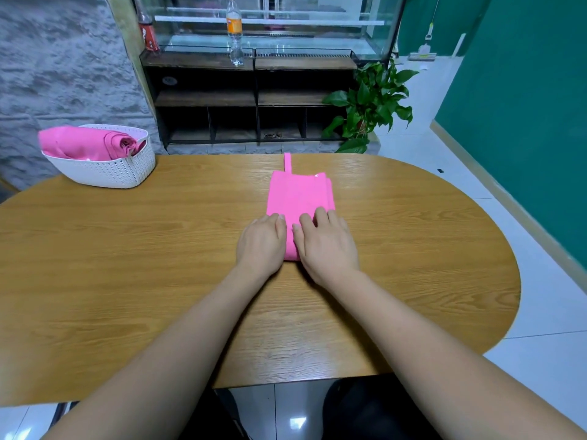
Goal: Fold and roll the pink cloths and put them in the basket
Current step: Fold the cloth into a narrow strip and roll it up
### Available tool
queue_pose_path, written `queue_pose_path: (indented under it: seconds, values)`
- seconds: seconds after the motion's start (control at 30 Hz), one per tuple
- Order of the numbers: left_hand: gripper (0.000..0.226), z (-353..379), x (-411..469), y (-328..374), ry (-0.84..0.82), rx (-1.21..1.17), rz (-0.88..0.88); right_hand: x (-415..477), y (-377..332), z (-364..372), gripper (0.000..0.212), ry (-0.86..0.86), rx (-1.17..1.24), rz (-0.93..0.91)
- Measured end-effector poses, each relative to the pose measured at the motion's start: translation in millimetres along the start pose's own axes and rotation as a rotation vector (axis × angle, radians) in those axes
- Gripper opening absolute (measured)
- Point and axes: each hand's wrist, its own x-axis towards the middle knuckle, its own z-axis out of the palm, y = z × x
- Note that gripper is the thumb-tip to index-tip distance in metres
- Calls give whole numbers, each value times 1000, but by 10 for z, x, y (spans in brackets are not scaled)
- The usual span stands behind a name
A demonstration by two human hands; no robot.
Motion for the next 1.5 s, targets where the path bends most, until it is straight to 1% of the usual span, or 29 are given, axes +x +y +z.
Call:
queue_pose_path:
  seconds: [0.13,0.2,0.3,0.4,0.5,0.67,0.73,0.8,0.83,0.9,0.97,1.03,1.1,1.17,1.27,1.3,1.37,1.43,1.47,1.5]
  values:
    - [48,0,71,98,-62,8,-104,-119,65,43,33,128,52,-12]
    - [47,-4,44,112,-55,34,-96,-83,75,36,34,133,69,8]
    - [45,5,-45,57,-2,64,-30,21,76,18,35,90,73,-7]
    - [45,3,-166,-1,34,179,42,101,96,-23,39,3,43,-47]
    - [38,-14,-290,-22,111,275,138,154,117,-85,50,-153,52,-64]
    - [31,-14,-351,7,192,236,206,300,170,-56,62,-406,138,-53]
    - [31,-5,-323,14,189,181,206,336,173,-37,63,-456,151,-57]
    - [33,-6,-267,10,170,136,191,312,177,-50,61,-445,145,-65]
    - [35,-16,-234,15,154,130,175,277,176,-71,57,-408,134,-73]
    - [41,-40,-164,35,87,145,133,175,164,-112,49,-270,104,-93]
    - [44,-77,-81,64,-14,175,93,69,140,-123,43,-127,74,-107]
    - [45,-111,10,91,-78,170,39,-7,127,-60,39,-31,68,-89]
    - [47,-152,81,119,-129,183,4,-51,103,-17,37,7,55,-57]
    - [43,-182,116,152,-199,239,33,-60,90,-6,36,35,44,-34]
    - [34,-215,102,161,-277,350,87,-17,81,-17,38,11,62,-33]
    - [36,-208,80,159,-274,343,74,15,86,-13,39,3,67,-39]
    - [43,-212,8,148,-211,283,15,82,99,-41,40,-22,59,-58]
    - [45,-197,-65,121,-96,275,59,140,107,-79,36,-54,33,-110]
    - [46,-190,-99,108,-49,282,99,171,110,-97,36,-91,28,-139]
    - [48,-179,-130,89,-16,291,120,210,109,-109,40,-157,41,-141]
